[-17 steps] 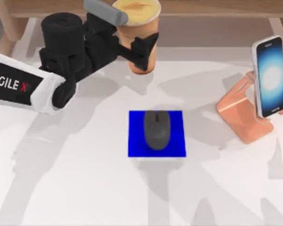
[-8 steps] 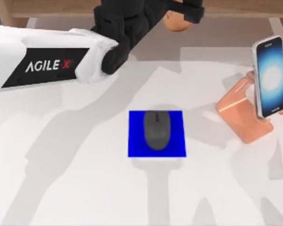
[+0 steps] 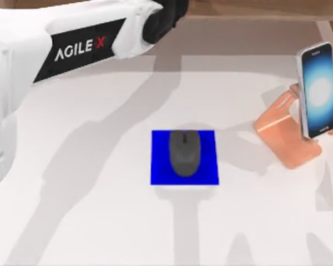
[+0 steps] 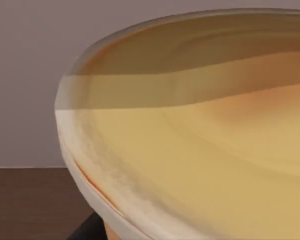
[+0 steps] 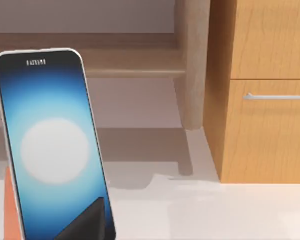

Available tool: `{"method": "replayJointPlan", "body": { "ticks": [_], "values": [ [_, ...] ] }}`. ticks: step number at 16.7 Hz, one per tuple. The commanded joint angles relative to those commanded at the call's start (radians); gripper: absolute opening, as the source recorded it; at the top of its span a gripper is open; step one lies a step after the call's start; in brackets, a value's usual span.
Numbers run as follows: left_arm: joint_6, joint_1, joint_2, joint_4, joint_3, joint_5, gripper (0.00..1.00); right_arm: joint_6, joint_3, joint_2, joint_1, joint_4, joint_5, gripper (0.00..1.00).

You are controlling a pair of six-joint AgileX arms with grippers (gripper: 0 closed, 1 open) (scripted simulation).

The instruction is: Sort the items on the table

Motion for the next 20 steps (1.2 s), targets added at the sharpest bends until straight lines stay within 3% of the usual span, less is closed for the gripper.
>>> {"method": "replayJointPlan", "body": {
  "ticks": [2, 6, 14, 20],
  "values": [
    [0.001, 0.008, 0.024, -0.027, 0.028, -0.039, 0.00, 0.000, 0.000, 0.000, 0.000, 0.000, 0.000, 1.00],
    [0.001, 0.009, 0.025, -0.028, 0.030, -0.041, 0.00, 0.000, 0.000, 0.000, 0.000, 0.000, 0.000, 1.00],
    [0.020, -0.074, 0.024, -0.059, 0.078, 0.007, 0.00, 0.000, 0.000, 0.000, 0.000, 0.000, 0.000, 1.00],
    [0.003, 0.000, 0.021, -0.031, 0.042, -0.035, 0.00, 0.000, 0.000, 0.000, 0.000, 0.000, 0.000, 1.00]
  ]
}}
